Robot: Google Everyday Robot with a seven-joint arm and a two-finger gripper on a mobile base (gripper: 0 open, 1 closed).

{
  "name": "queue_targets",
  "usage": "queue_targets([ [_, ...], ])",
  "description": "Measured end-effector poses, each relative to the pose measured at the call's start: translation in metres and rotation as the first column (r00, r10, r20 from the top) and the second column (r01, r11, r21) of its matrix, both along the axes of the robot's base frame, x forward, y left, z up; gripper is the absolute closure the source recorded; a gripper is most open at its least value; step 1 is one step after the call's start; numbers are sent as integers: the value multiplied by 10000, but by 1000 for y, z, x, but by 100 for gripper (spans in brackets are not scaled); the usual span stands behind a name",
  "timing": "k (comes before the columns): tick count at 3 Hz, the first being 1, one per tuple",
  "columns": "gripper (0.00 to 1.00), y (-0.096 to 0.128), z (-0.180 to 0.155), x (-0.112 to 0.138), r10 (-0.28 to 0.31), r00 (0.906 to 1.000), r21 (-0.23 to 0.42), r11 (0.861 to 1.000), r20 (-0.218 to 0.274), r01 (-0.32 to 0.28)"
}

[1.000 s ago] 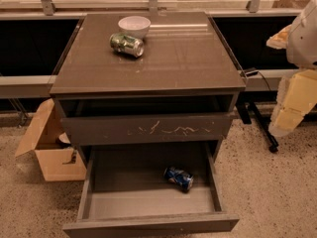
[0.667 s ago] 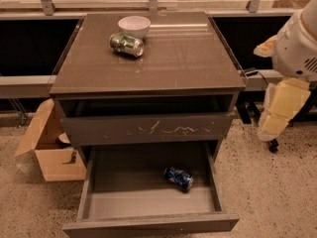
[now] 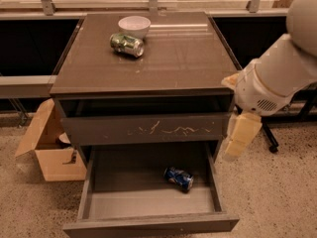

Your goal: Pick pepsi can from middle drawer and place on counter

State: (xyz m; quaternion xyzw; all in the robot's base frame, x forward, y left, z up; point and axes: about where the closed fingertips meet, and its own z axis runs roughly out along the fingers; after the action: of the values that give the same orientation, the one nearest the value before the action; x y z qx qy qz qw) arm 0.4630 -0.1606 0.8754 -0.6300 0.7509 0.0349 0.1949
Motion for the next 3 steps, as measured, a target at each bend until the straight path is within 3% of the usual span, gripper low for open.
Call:
queue_targets([
  [2,0,22,-68,17,13,9989,1474,9891,-465,56],
  [3,0,23,-71,18,7,9988,1551,9879,-494,70],
])
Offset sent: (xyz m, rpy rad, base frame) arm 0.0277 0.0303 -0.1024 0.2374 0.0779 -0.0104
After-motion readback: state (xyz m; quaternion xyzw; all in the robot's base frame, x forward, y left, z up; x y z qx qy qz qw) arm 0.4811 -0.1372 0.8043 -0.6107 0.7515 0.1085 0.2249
